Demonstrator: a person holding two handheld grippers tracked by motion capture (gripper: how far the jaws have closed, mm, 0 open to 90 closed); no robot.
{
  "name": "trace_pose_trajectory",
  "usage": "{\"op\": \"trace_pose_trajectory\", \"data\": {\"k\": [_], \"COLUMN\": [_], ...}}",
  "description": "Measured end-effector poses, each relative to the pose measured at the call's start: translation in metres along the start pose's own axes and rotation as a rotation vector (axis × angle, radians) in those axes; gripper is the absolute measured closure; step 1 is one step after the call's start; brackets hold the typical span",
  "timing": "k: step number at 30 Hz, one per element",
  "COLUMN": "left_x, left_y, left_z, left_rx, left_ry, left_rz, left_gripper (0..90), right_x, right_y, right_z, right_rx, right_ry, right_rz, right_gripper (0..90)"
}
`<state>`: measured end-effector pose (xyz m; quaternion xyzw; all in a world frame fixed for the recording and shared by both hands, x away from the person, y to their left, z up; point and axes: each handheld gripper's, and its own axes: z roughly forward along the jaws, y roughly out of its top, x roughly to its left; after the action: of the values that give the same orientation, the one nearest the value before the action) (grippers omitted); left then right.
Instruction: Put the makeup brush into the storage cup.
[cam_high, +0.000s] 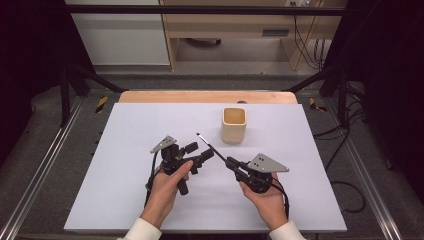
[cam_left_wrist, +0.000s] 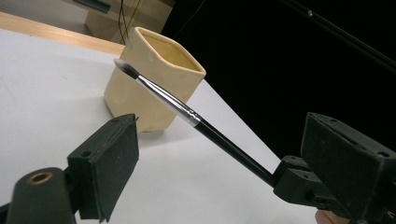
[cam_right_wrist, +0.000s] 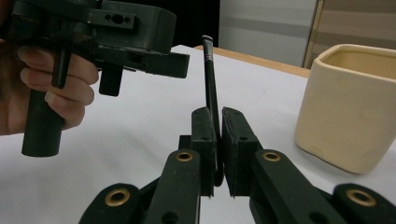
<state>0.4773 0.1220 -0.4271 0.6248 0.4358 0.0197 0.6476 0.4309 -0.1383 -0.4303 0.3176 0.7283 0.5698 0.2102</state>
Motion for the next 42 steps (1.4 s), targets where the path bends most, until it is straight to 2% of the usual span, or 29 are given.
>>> {"op": "trace_pose_trajectory", "data": {"k": [6,7,8,14,25,29,32,42], "left_x": [-0.0007,-0.0008,-0.0008,-0.0012,-0.0010,-0.0002,0.0004,0.0028], "left_y": [-0.0005,-0.0003,-0.0003,-0.0009,-0.0021,-0.0032,-0.0038,-0.0049], "left_z": [0.0017,0.0018,0.0019,0.0034,0.0048,0.0047,0.0043,0.0033], "left_rx": [-0.002,-0.003,-0.004,0.001,-0.008,-0.004,-0.011,-0.017], "left_ry": [-0.008,-0.008,-0.008,-0.005,0.006,0.010,0.013,0.019], "left_rz": [-0.015,-0.023,-0.028,-0.014,-0.038,-0.046,-0.054,-0.073], "left_gripper": [11.8,15.8,15.8,17.7,27.6,38.8,42.6,47.8], "right_x": [0.0005,0.0006,0.0006,0.0011,0.0028,0.0032,0.0033,0.0050], "right_y": [0.0001,0.0001,0.0001,-0.0002,-0.0005,-0.0007,-0.0008,-0.0018], "right_z": [0.0004,0.0006,0.0006,0.0014,0.0030,0.0032,0.0033,0.0053], "right_rx": [0.000,0.000,0.000,0.000,0.001,0.004,0.005,0.011], "right_ry": [0.000,0.000,0.000,0.003,0.004,0.007,0.008,0.015], "right_rz": [0.000,0.000,0.000,-0.005,-0.005,-0.006,-0.005,-0.009], "right_gripper": [83.9,83.9,83.9,83.8,83.8,83.8,83.9,83.8]}}
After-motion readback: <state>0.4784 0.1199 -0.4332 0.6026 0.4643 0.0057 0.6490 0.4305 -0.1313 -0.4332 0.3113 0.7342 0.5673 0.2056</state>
